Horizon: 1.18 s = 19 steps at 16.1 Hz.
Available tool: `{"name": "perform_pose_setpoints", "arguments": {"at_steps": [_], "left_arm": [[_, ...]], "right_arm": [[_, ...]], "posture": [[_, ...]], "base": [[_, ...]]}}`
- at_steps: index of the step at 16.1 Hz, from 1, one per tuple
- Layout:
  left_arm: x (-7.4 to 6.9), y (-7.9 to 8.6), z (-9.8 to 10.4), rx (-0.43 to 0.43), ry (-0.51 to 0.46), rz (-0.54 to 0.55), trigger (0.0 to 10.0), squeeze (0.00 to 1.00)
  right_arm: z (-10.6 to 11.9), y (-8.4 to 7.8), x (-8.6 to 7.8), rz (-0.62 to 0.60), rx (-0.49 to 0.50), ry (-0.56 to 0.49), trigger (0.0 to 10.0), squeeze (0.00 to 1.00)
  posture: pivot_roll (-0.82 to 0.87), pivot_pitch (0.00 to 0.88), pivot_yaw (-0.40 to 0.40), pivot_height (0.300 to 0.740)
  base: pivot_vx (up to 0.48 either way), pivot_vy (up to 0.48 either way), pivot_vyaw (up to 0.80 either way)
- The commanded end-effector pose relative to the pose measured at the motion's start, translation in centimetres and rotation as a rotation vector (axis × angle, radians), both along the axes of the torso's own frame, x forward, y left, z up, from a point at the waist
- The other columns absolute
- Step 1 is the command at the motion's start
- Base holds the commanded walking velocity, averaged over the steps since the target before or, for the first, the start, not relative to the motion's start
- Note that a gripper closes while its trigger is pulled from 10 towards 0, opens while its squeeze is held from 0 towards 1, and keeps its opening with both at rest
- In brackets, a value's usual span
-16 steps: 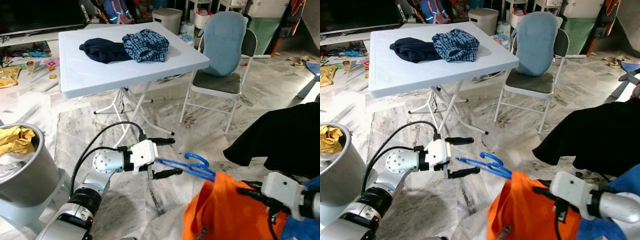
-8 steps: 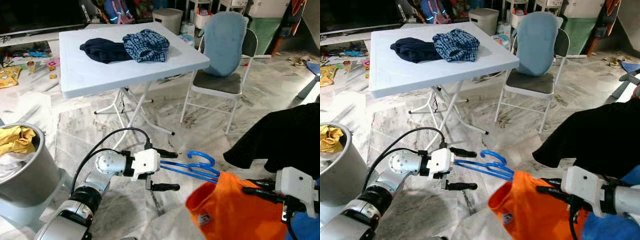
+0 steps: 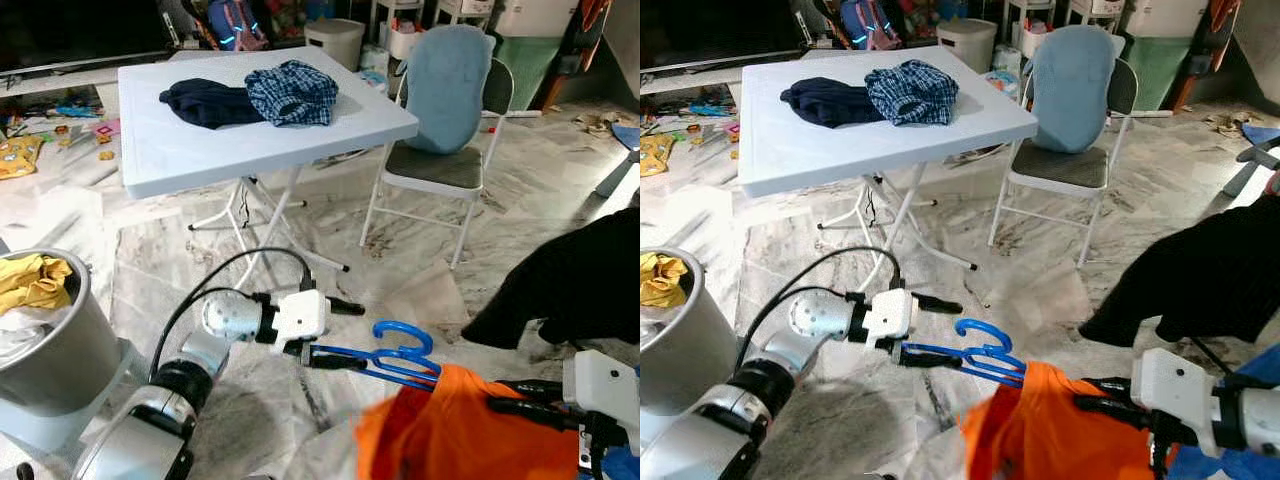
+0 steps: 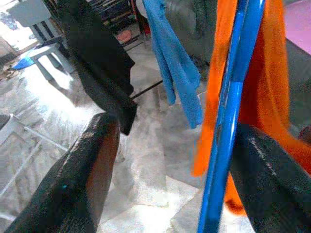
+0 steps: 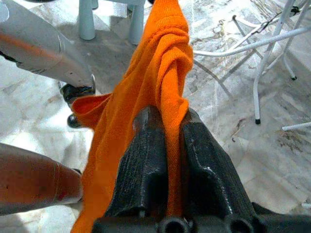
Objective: Hang hanger
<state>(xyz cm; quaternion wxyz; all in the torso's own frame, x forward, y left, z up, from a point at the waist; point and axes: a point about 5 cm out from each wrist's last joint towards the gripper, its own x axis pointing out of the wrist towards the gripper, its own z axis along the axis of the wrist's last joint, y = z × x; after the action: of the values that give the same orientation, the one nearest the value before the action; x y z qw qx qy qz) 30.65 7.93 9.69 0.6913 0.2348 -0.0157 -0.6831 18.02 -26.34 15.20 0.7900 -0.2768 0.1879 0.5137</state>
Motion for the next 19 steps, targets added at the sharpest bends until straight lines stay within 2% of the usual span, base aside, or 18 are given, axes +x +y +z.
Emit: {"name": "perform_pose_setpoints", "arguments": {"at_steps": [1,5,6,7,8,12,16,17,18,19], "left_arm": [[0.4,-0.1,0.5,0.012,-0.008,0.003,10.0,0.0],[0.3,-0.2,0.3,0.013,0.025,-0.021,10.0,0.0],[0.0,-0.2,-0.1,0.023,0.054,-0.043,3.2,0.0],[-0.7,0.1,-0.9,0.066,0.104,-0.098,0.0,0.0],[-1.1,0.2,-1.4,0.085,0.124,-0.124,0.0,0.0],[-1.4,-0.6,-1.7,0.082,0.128,-0.139,0.0,0.0],[-0.9,-0.8,-1.1,0.079,0.097,-0.125,0.0,0.0],[-0.6,-1.0,-0.7,0.065,0.084,-0.11,2.4,0.0],[-0.6,-1.1,-0.7,0.064,0.084,-0.116,0.7,0.0],[-0.6,-1.1,-0.7,0.065,0.084,-0.118,0.7,0.0]], "right_arm": [[1.0,-0.1,0.2,0.021,-0.034,-0.038,10.0,0.0],[1.2,0.2,0.5,0.011,-0.014,-0.076,10.0,0.0],[1.5,0.2,0.7,0.012,-0.012,-0.09,10.0,0.0],[2.1,0.3,1.2,0.009,-0.001,-0.139,10.0,0.0],[2.4,0.4,1.5,0.01,0.003,-0.169,10.0,0.0],[2.6,0.2,1.5,0.036,-0.028,-0.171,10.0,0.0],[2.3,0.0,0.7,0.065,-0.043,-0.113,10.0,0.0],[2.2,0.0,0.6,0.069,-0.045,-0.107,10.0,0.0],[2.0,0.1,0.4,0.073,-0.041,-0.096,10.0,0.0],[1.9,0.1,0.4,0.075,-0.04,-0.092,10.0,0.0]], "posture": [[0.01,0.0,0.002,0.74],[0.01,0.0,-0.001,0.74],[0.01,0.0,-0.003,0.74],[0.01,0.0,-0.008,0.74],[0.0,0.0,-0.008,0.74],[0.0,0.0,-0.01,0.74],[0.0,0.0,-0.006,0.74],[0.0,0.0,-0.005,0.74],[0.0,0.0,-0.003,0.74],[0.0,0.0,-0.004,0.74]], "base": [[0.0,0.0,0.0],[0.0,0.0,0.0],[0.0,0.0,0.0],[0.0,0.0,0.0],[0.0,0.0,0.0],[0.0,0.0,0.0],[0.0,0.0,0.0],[0.0,0.0,0.0],[0.0,0.0,0.0],[0.0,0.0,0.0]]}}
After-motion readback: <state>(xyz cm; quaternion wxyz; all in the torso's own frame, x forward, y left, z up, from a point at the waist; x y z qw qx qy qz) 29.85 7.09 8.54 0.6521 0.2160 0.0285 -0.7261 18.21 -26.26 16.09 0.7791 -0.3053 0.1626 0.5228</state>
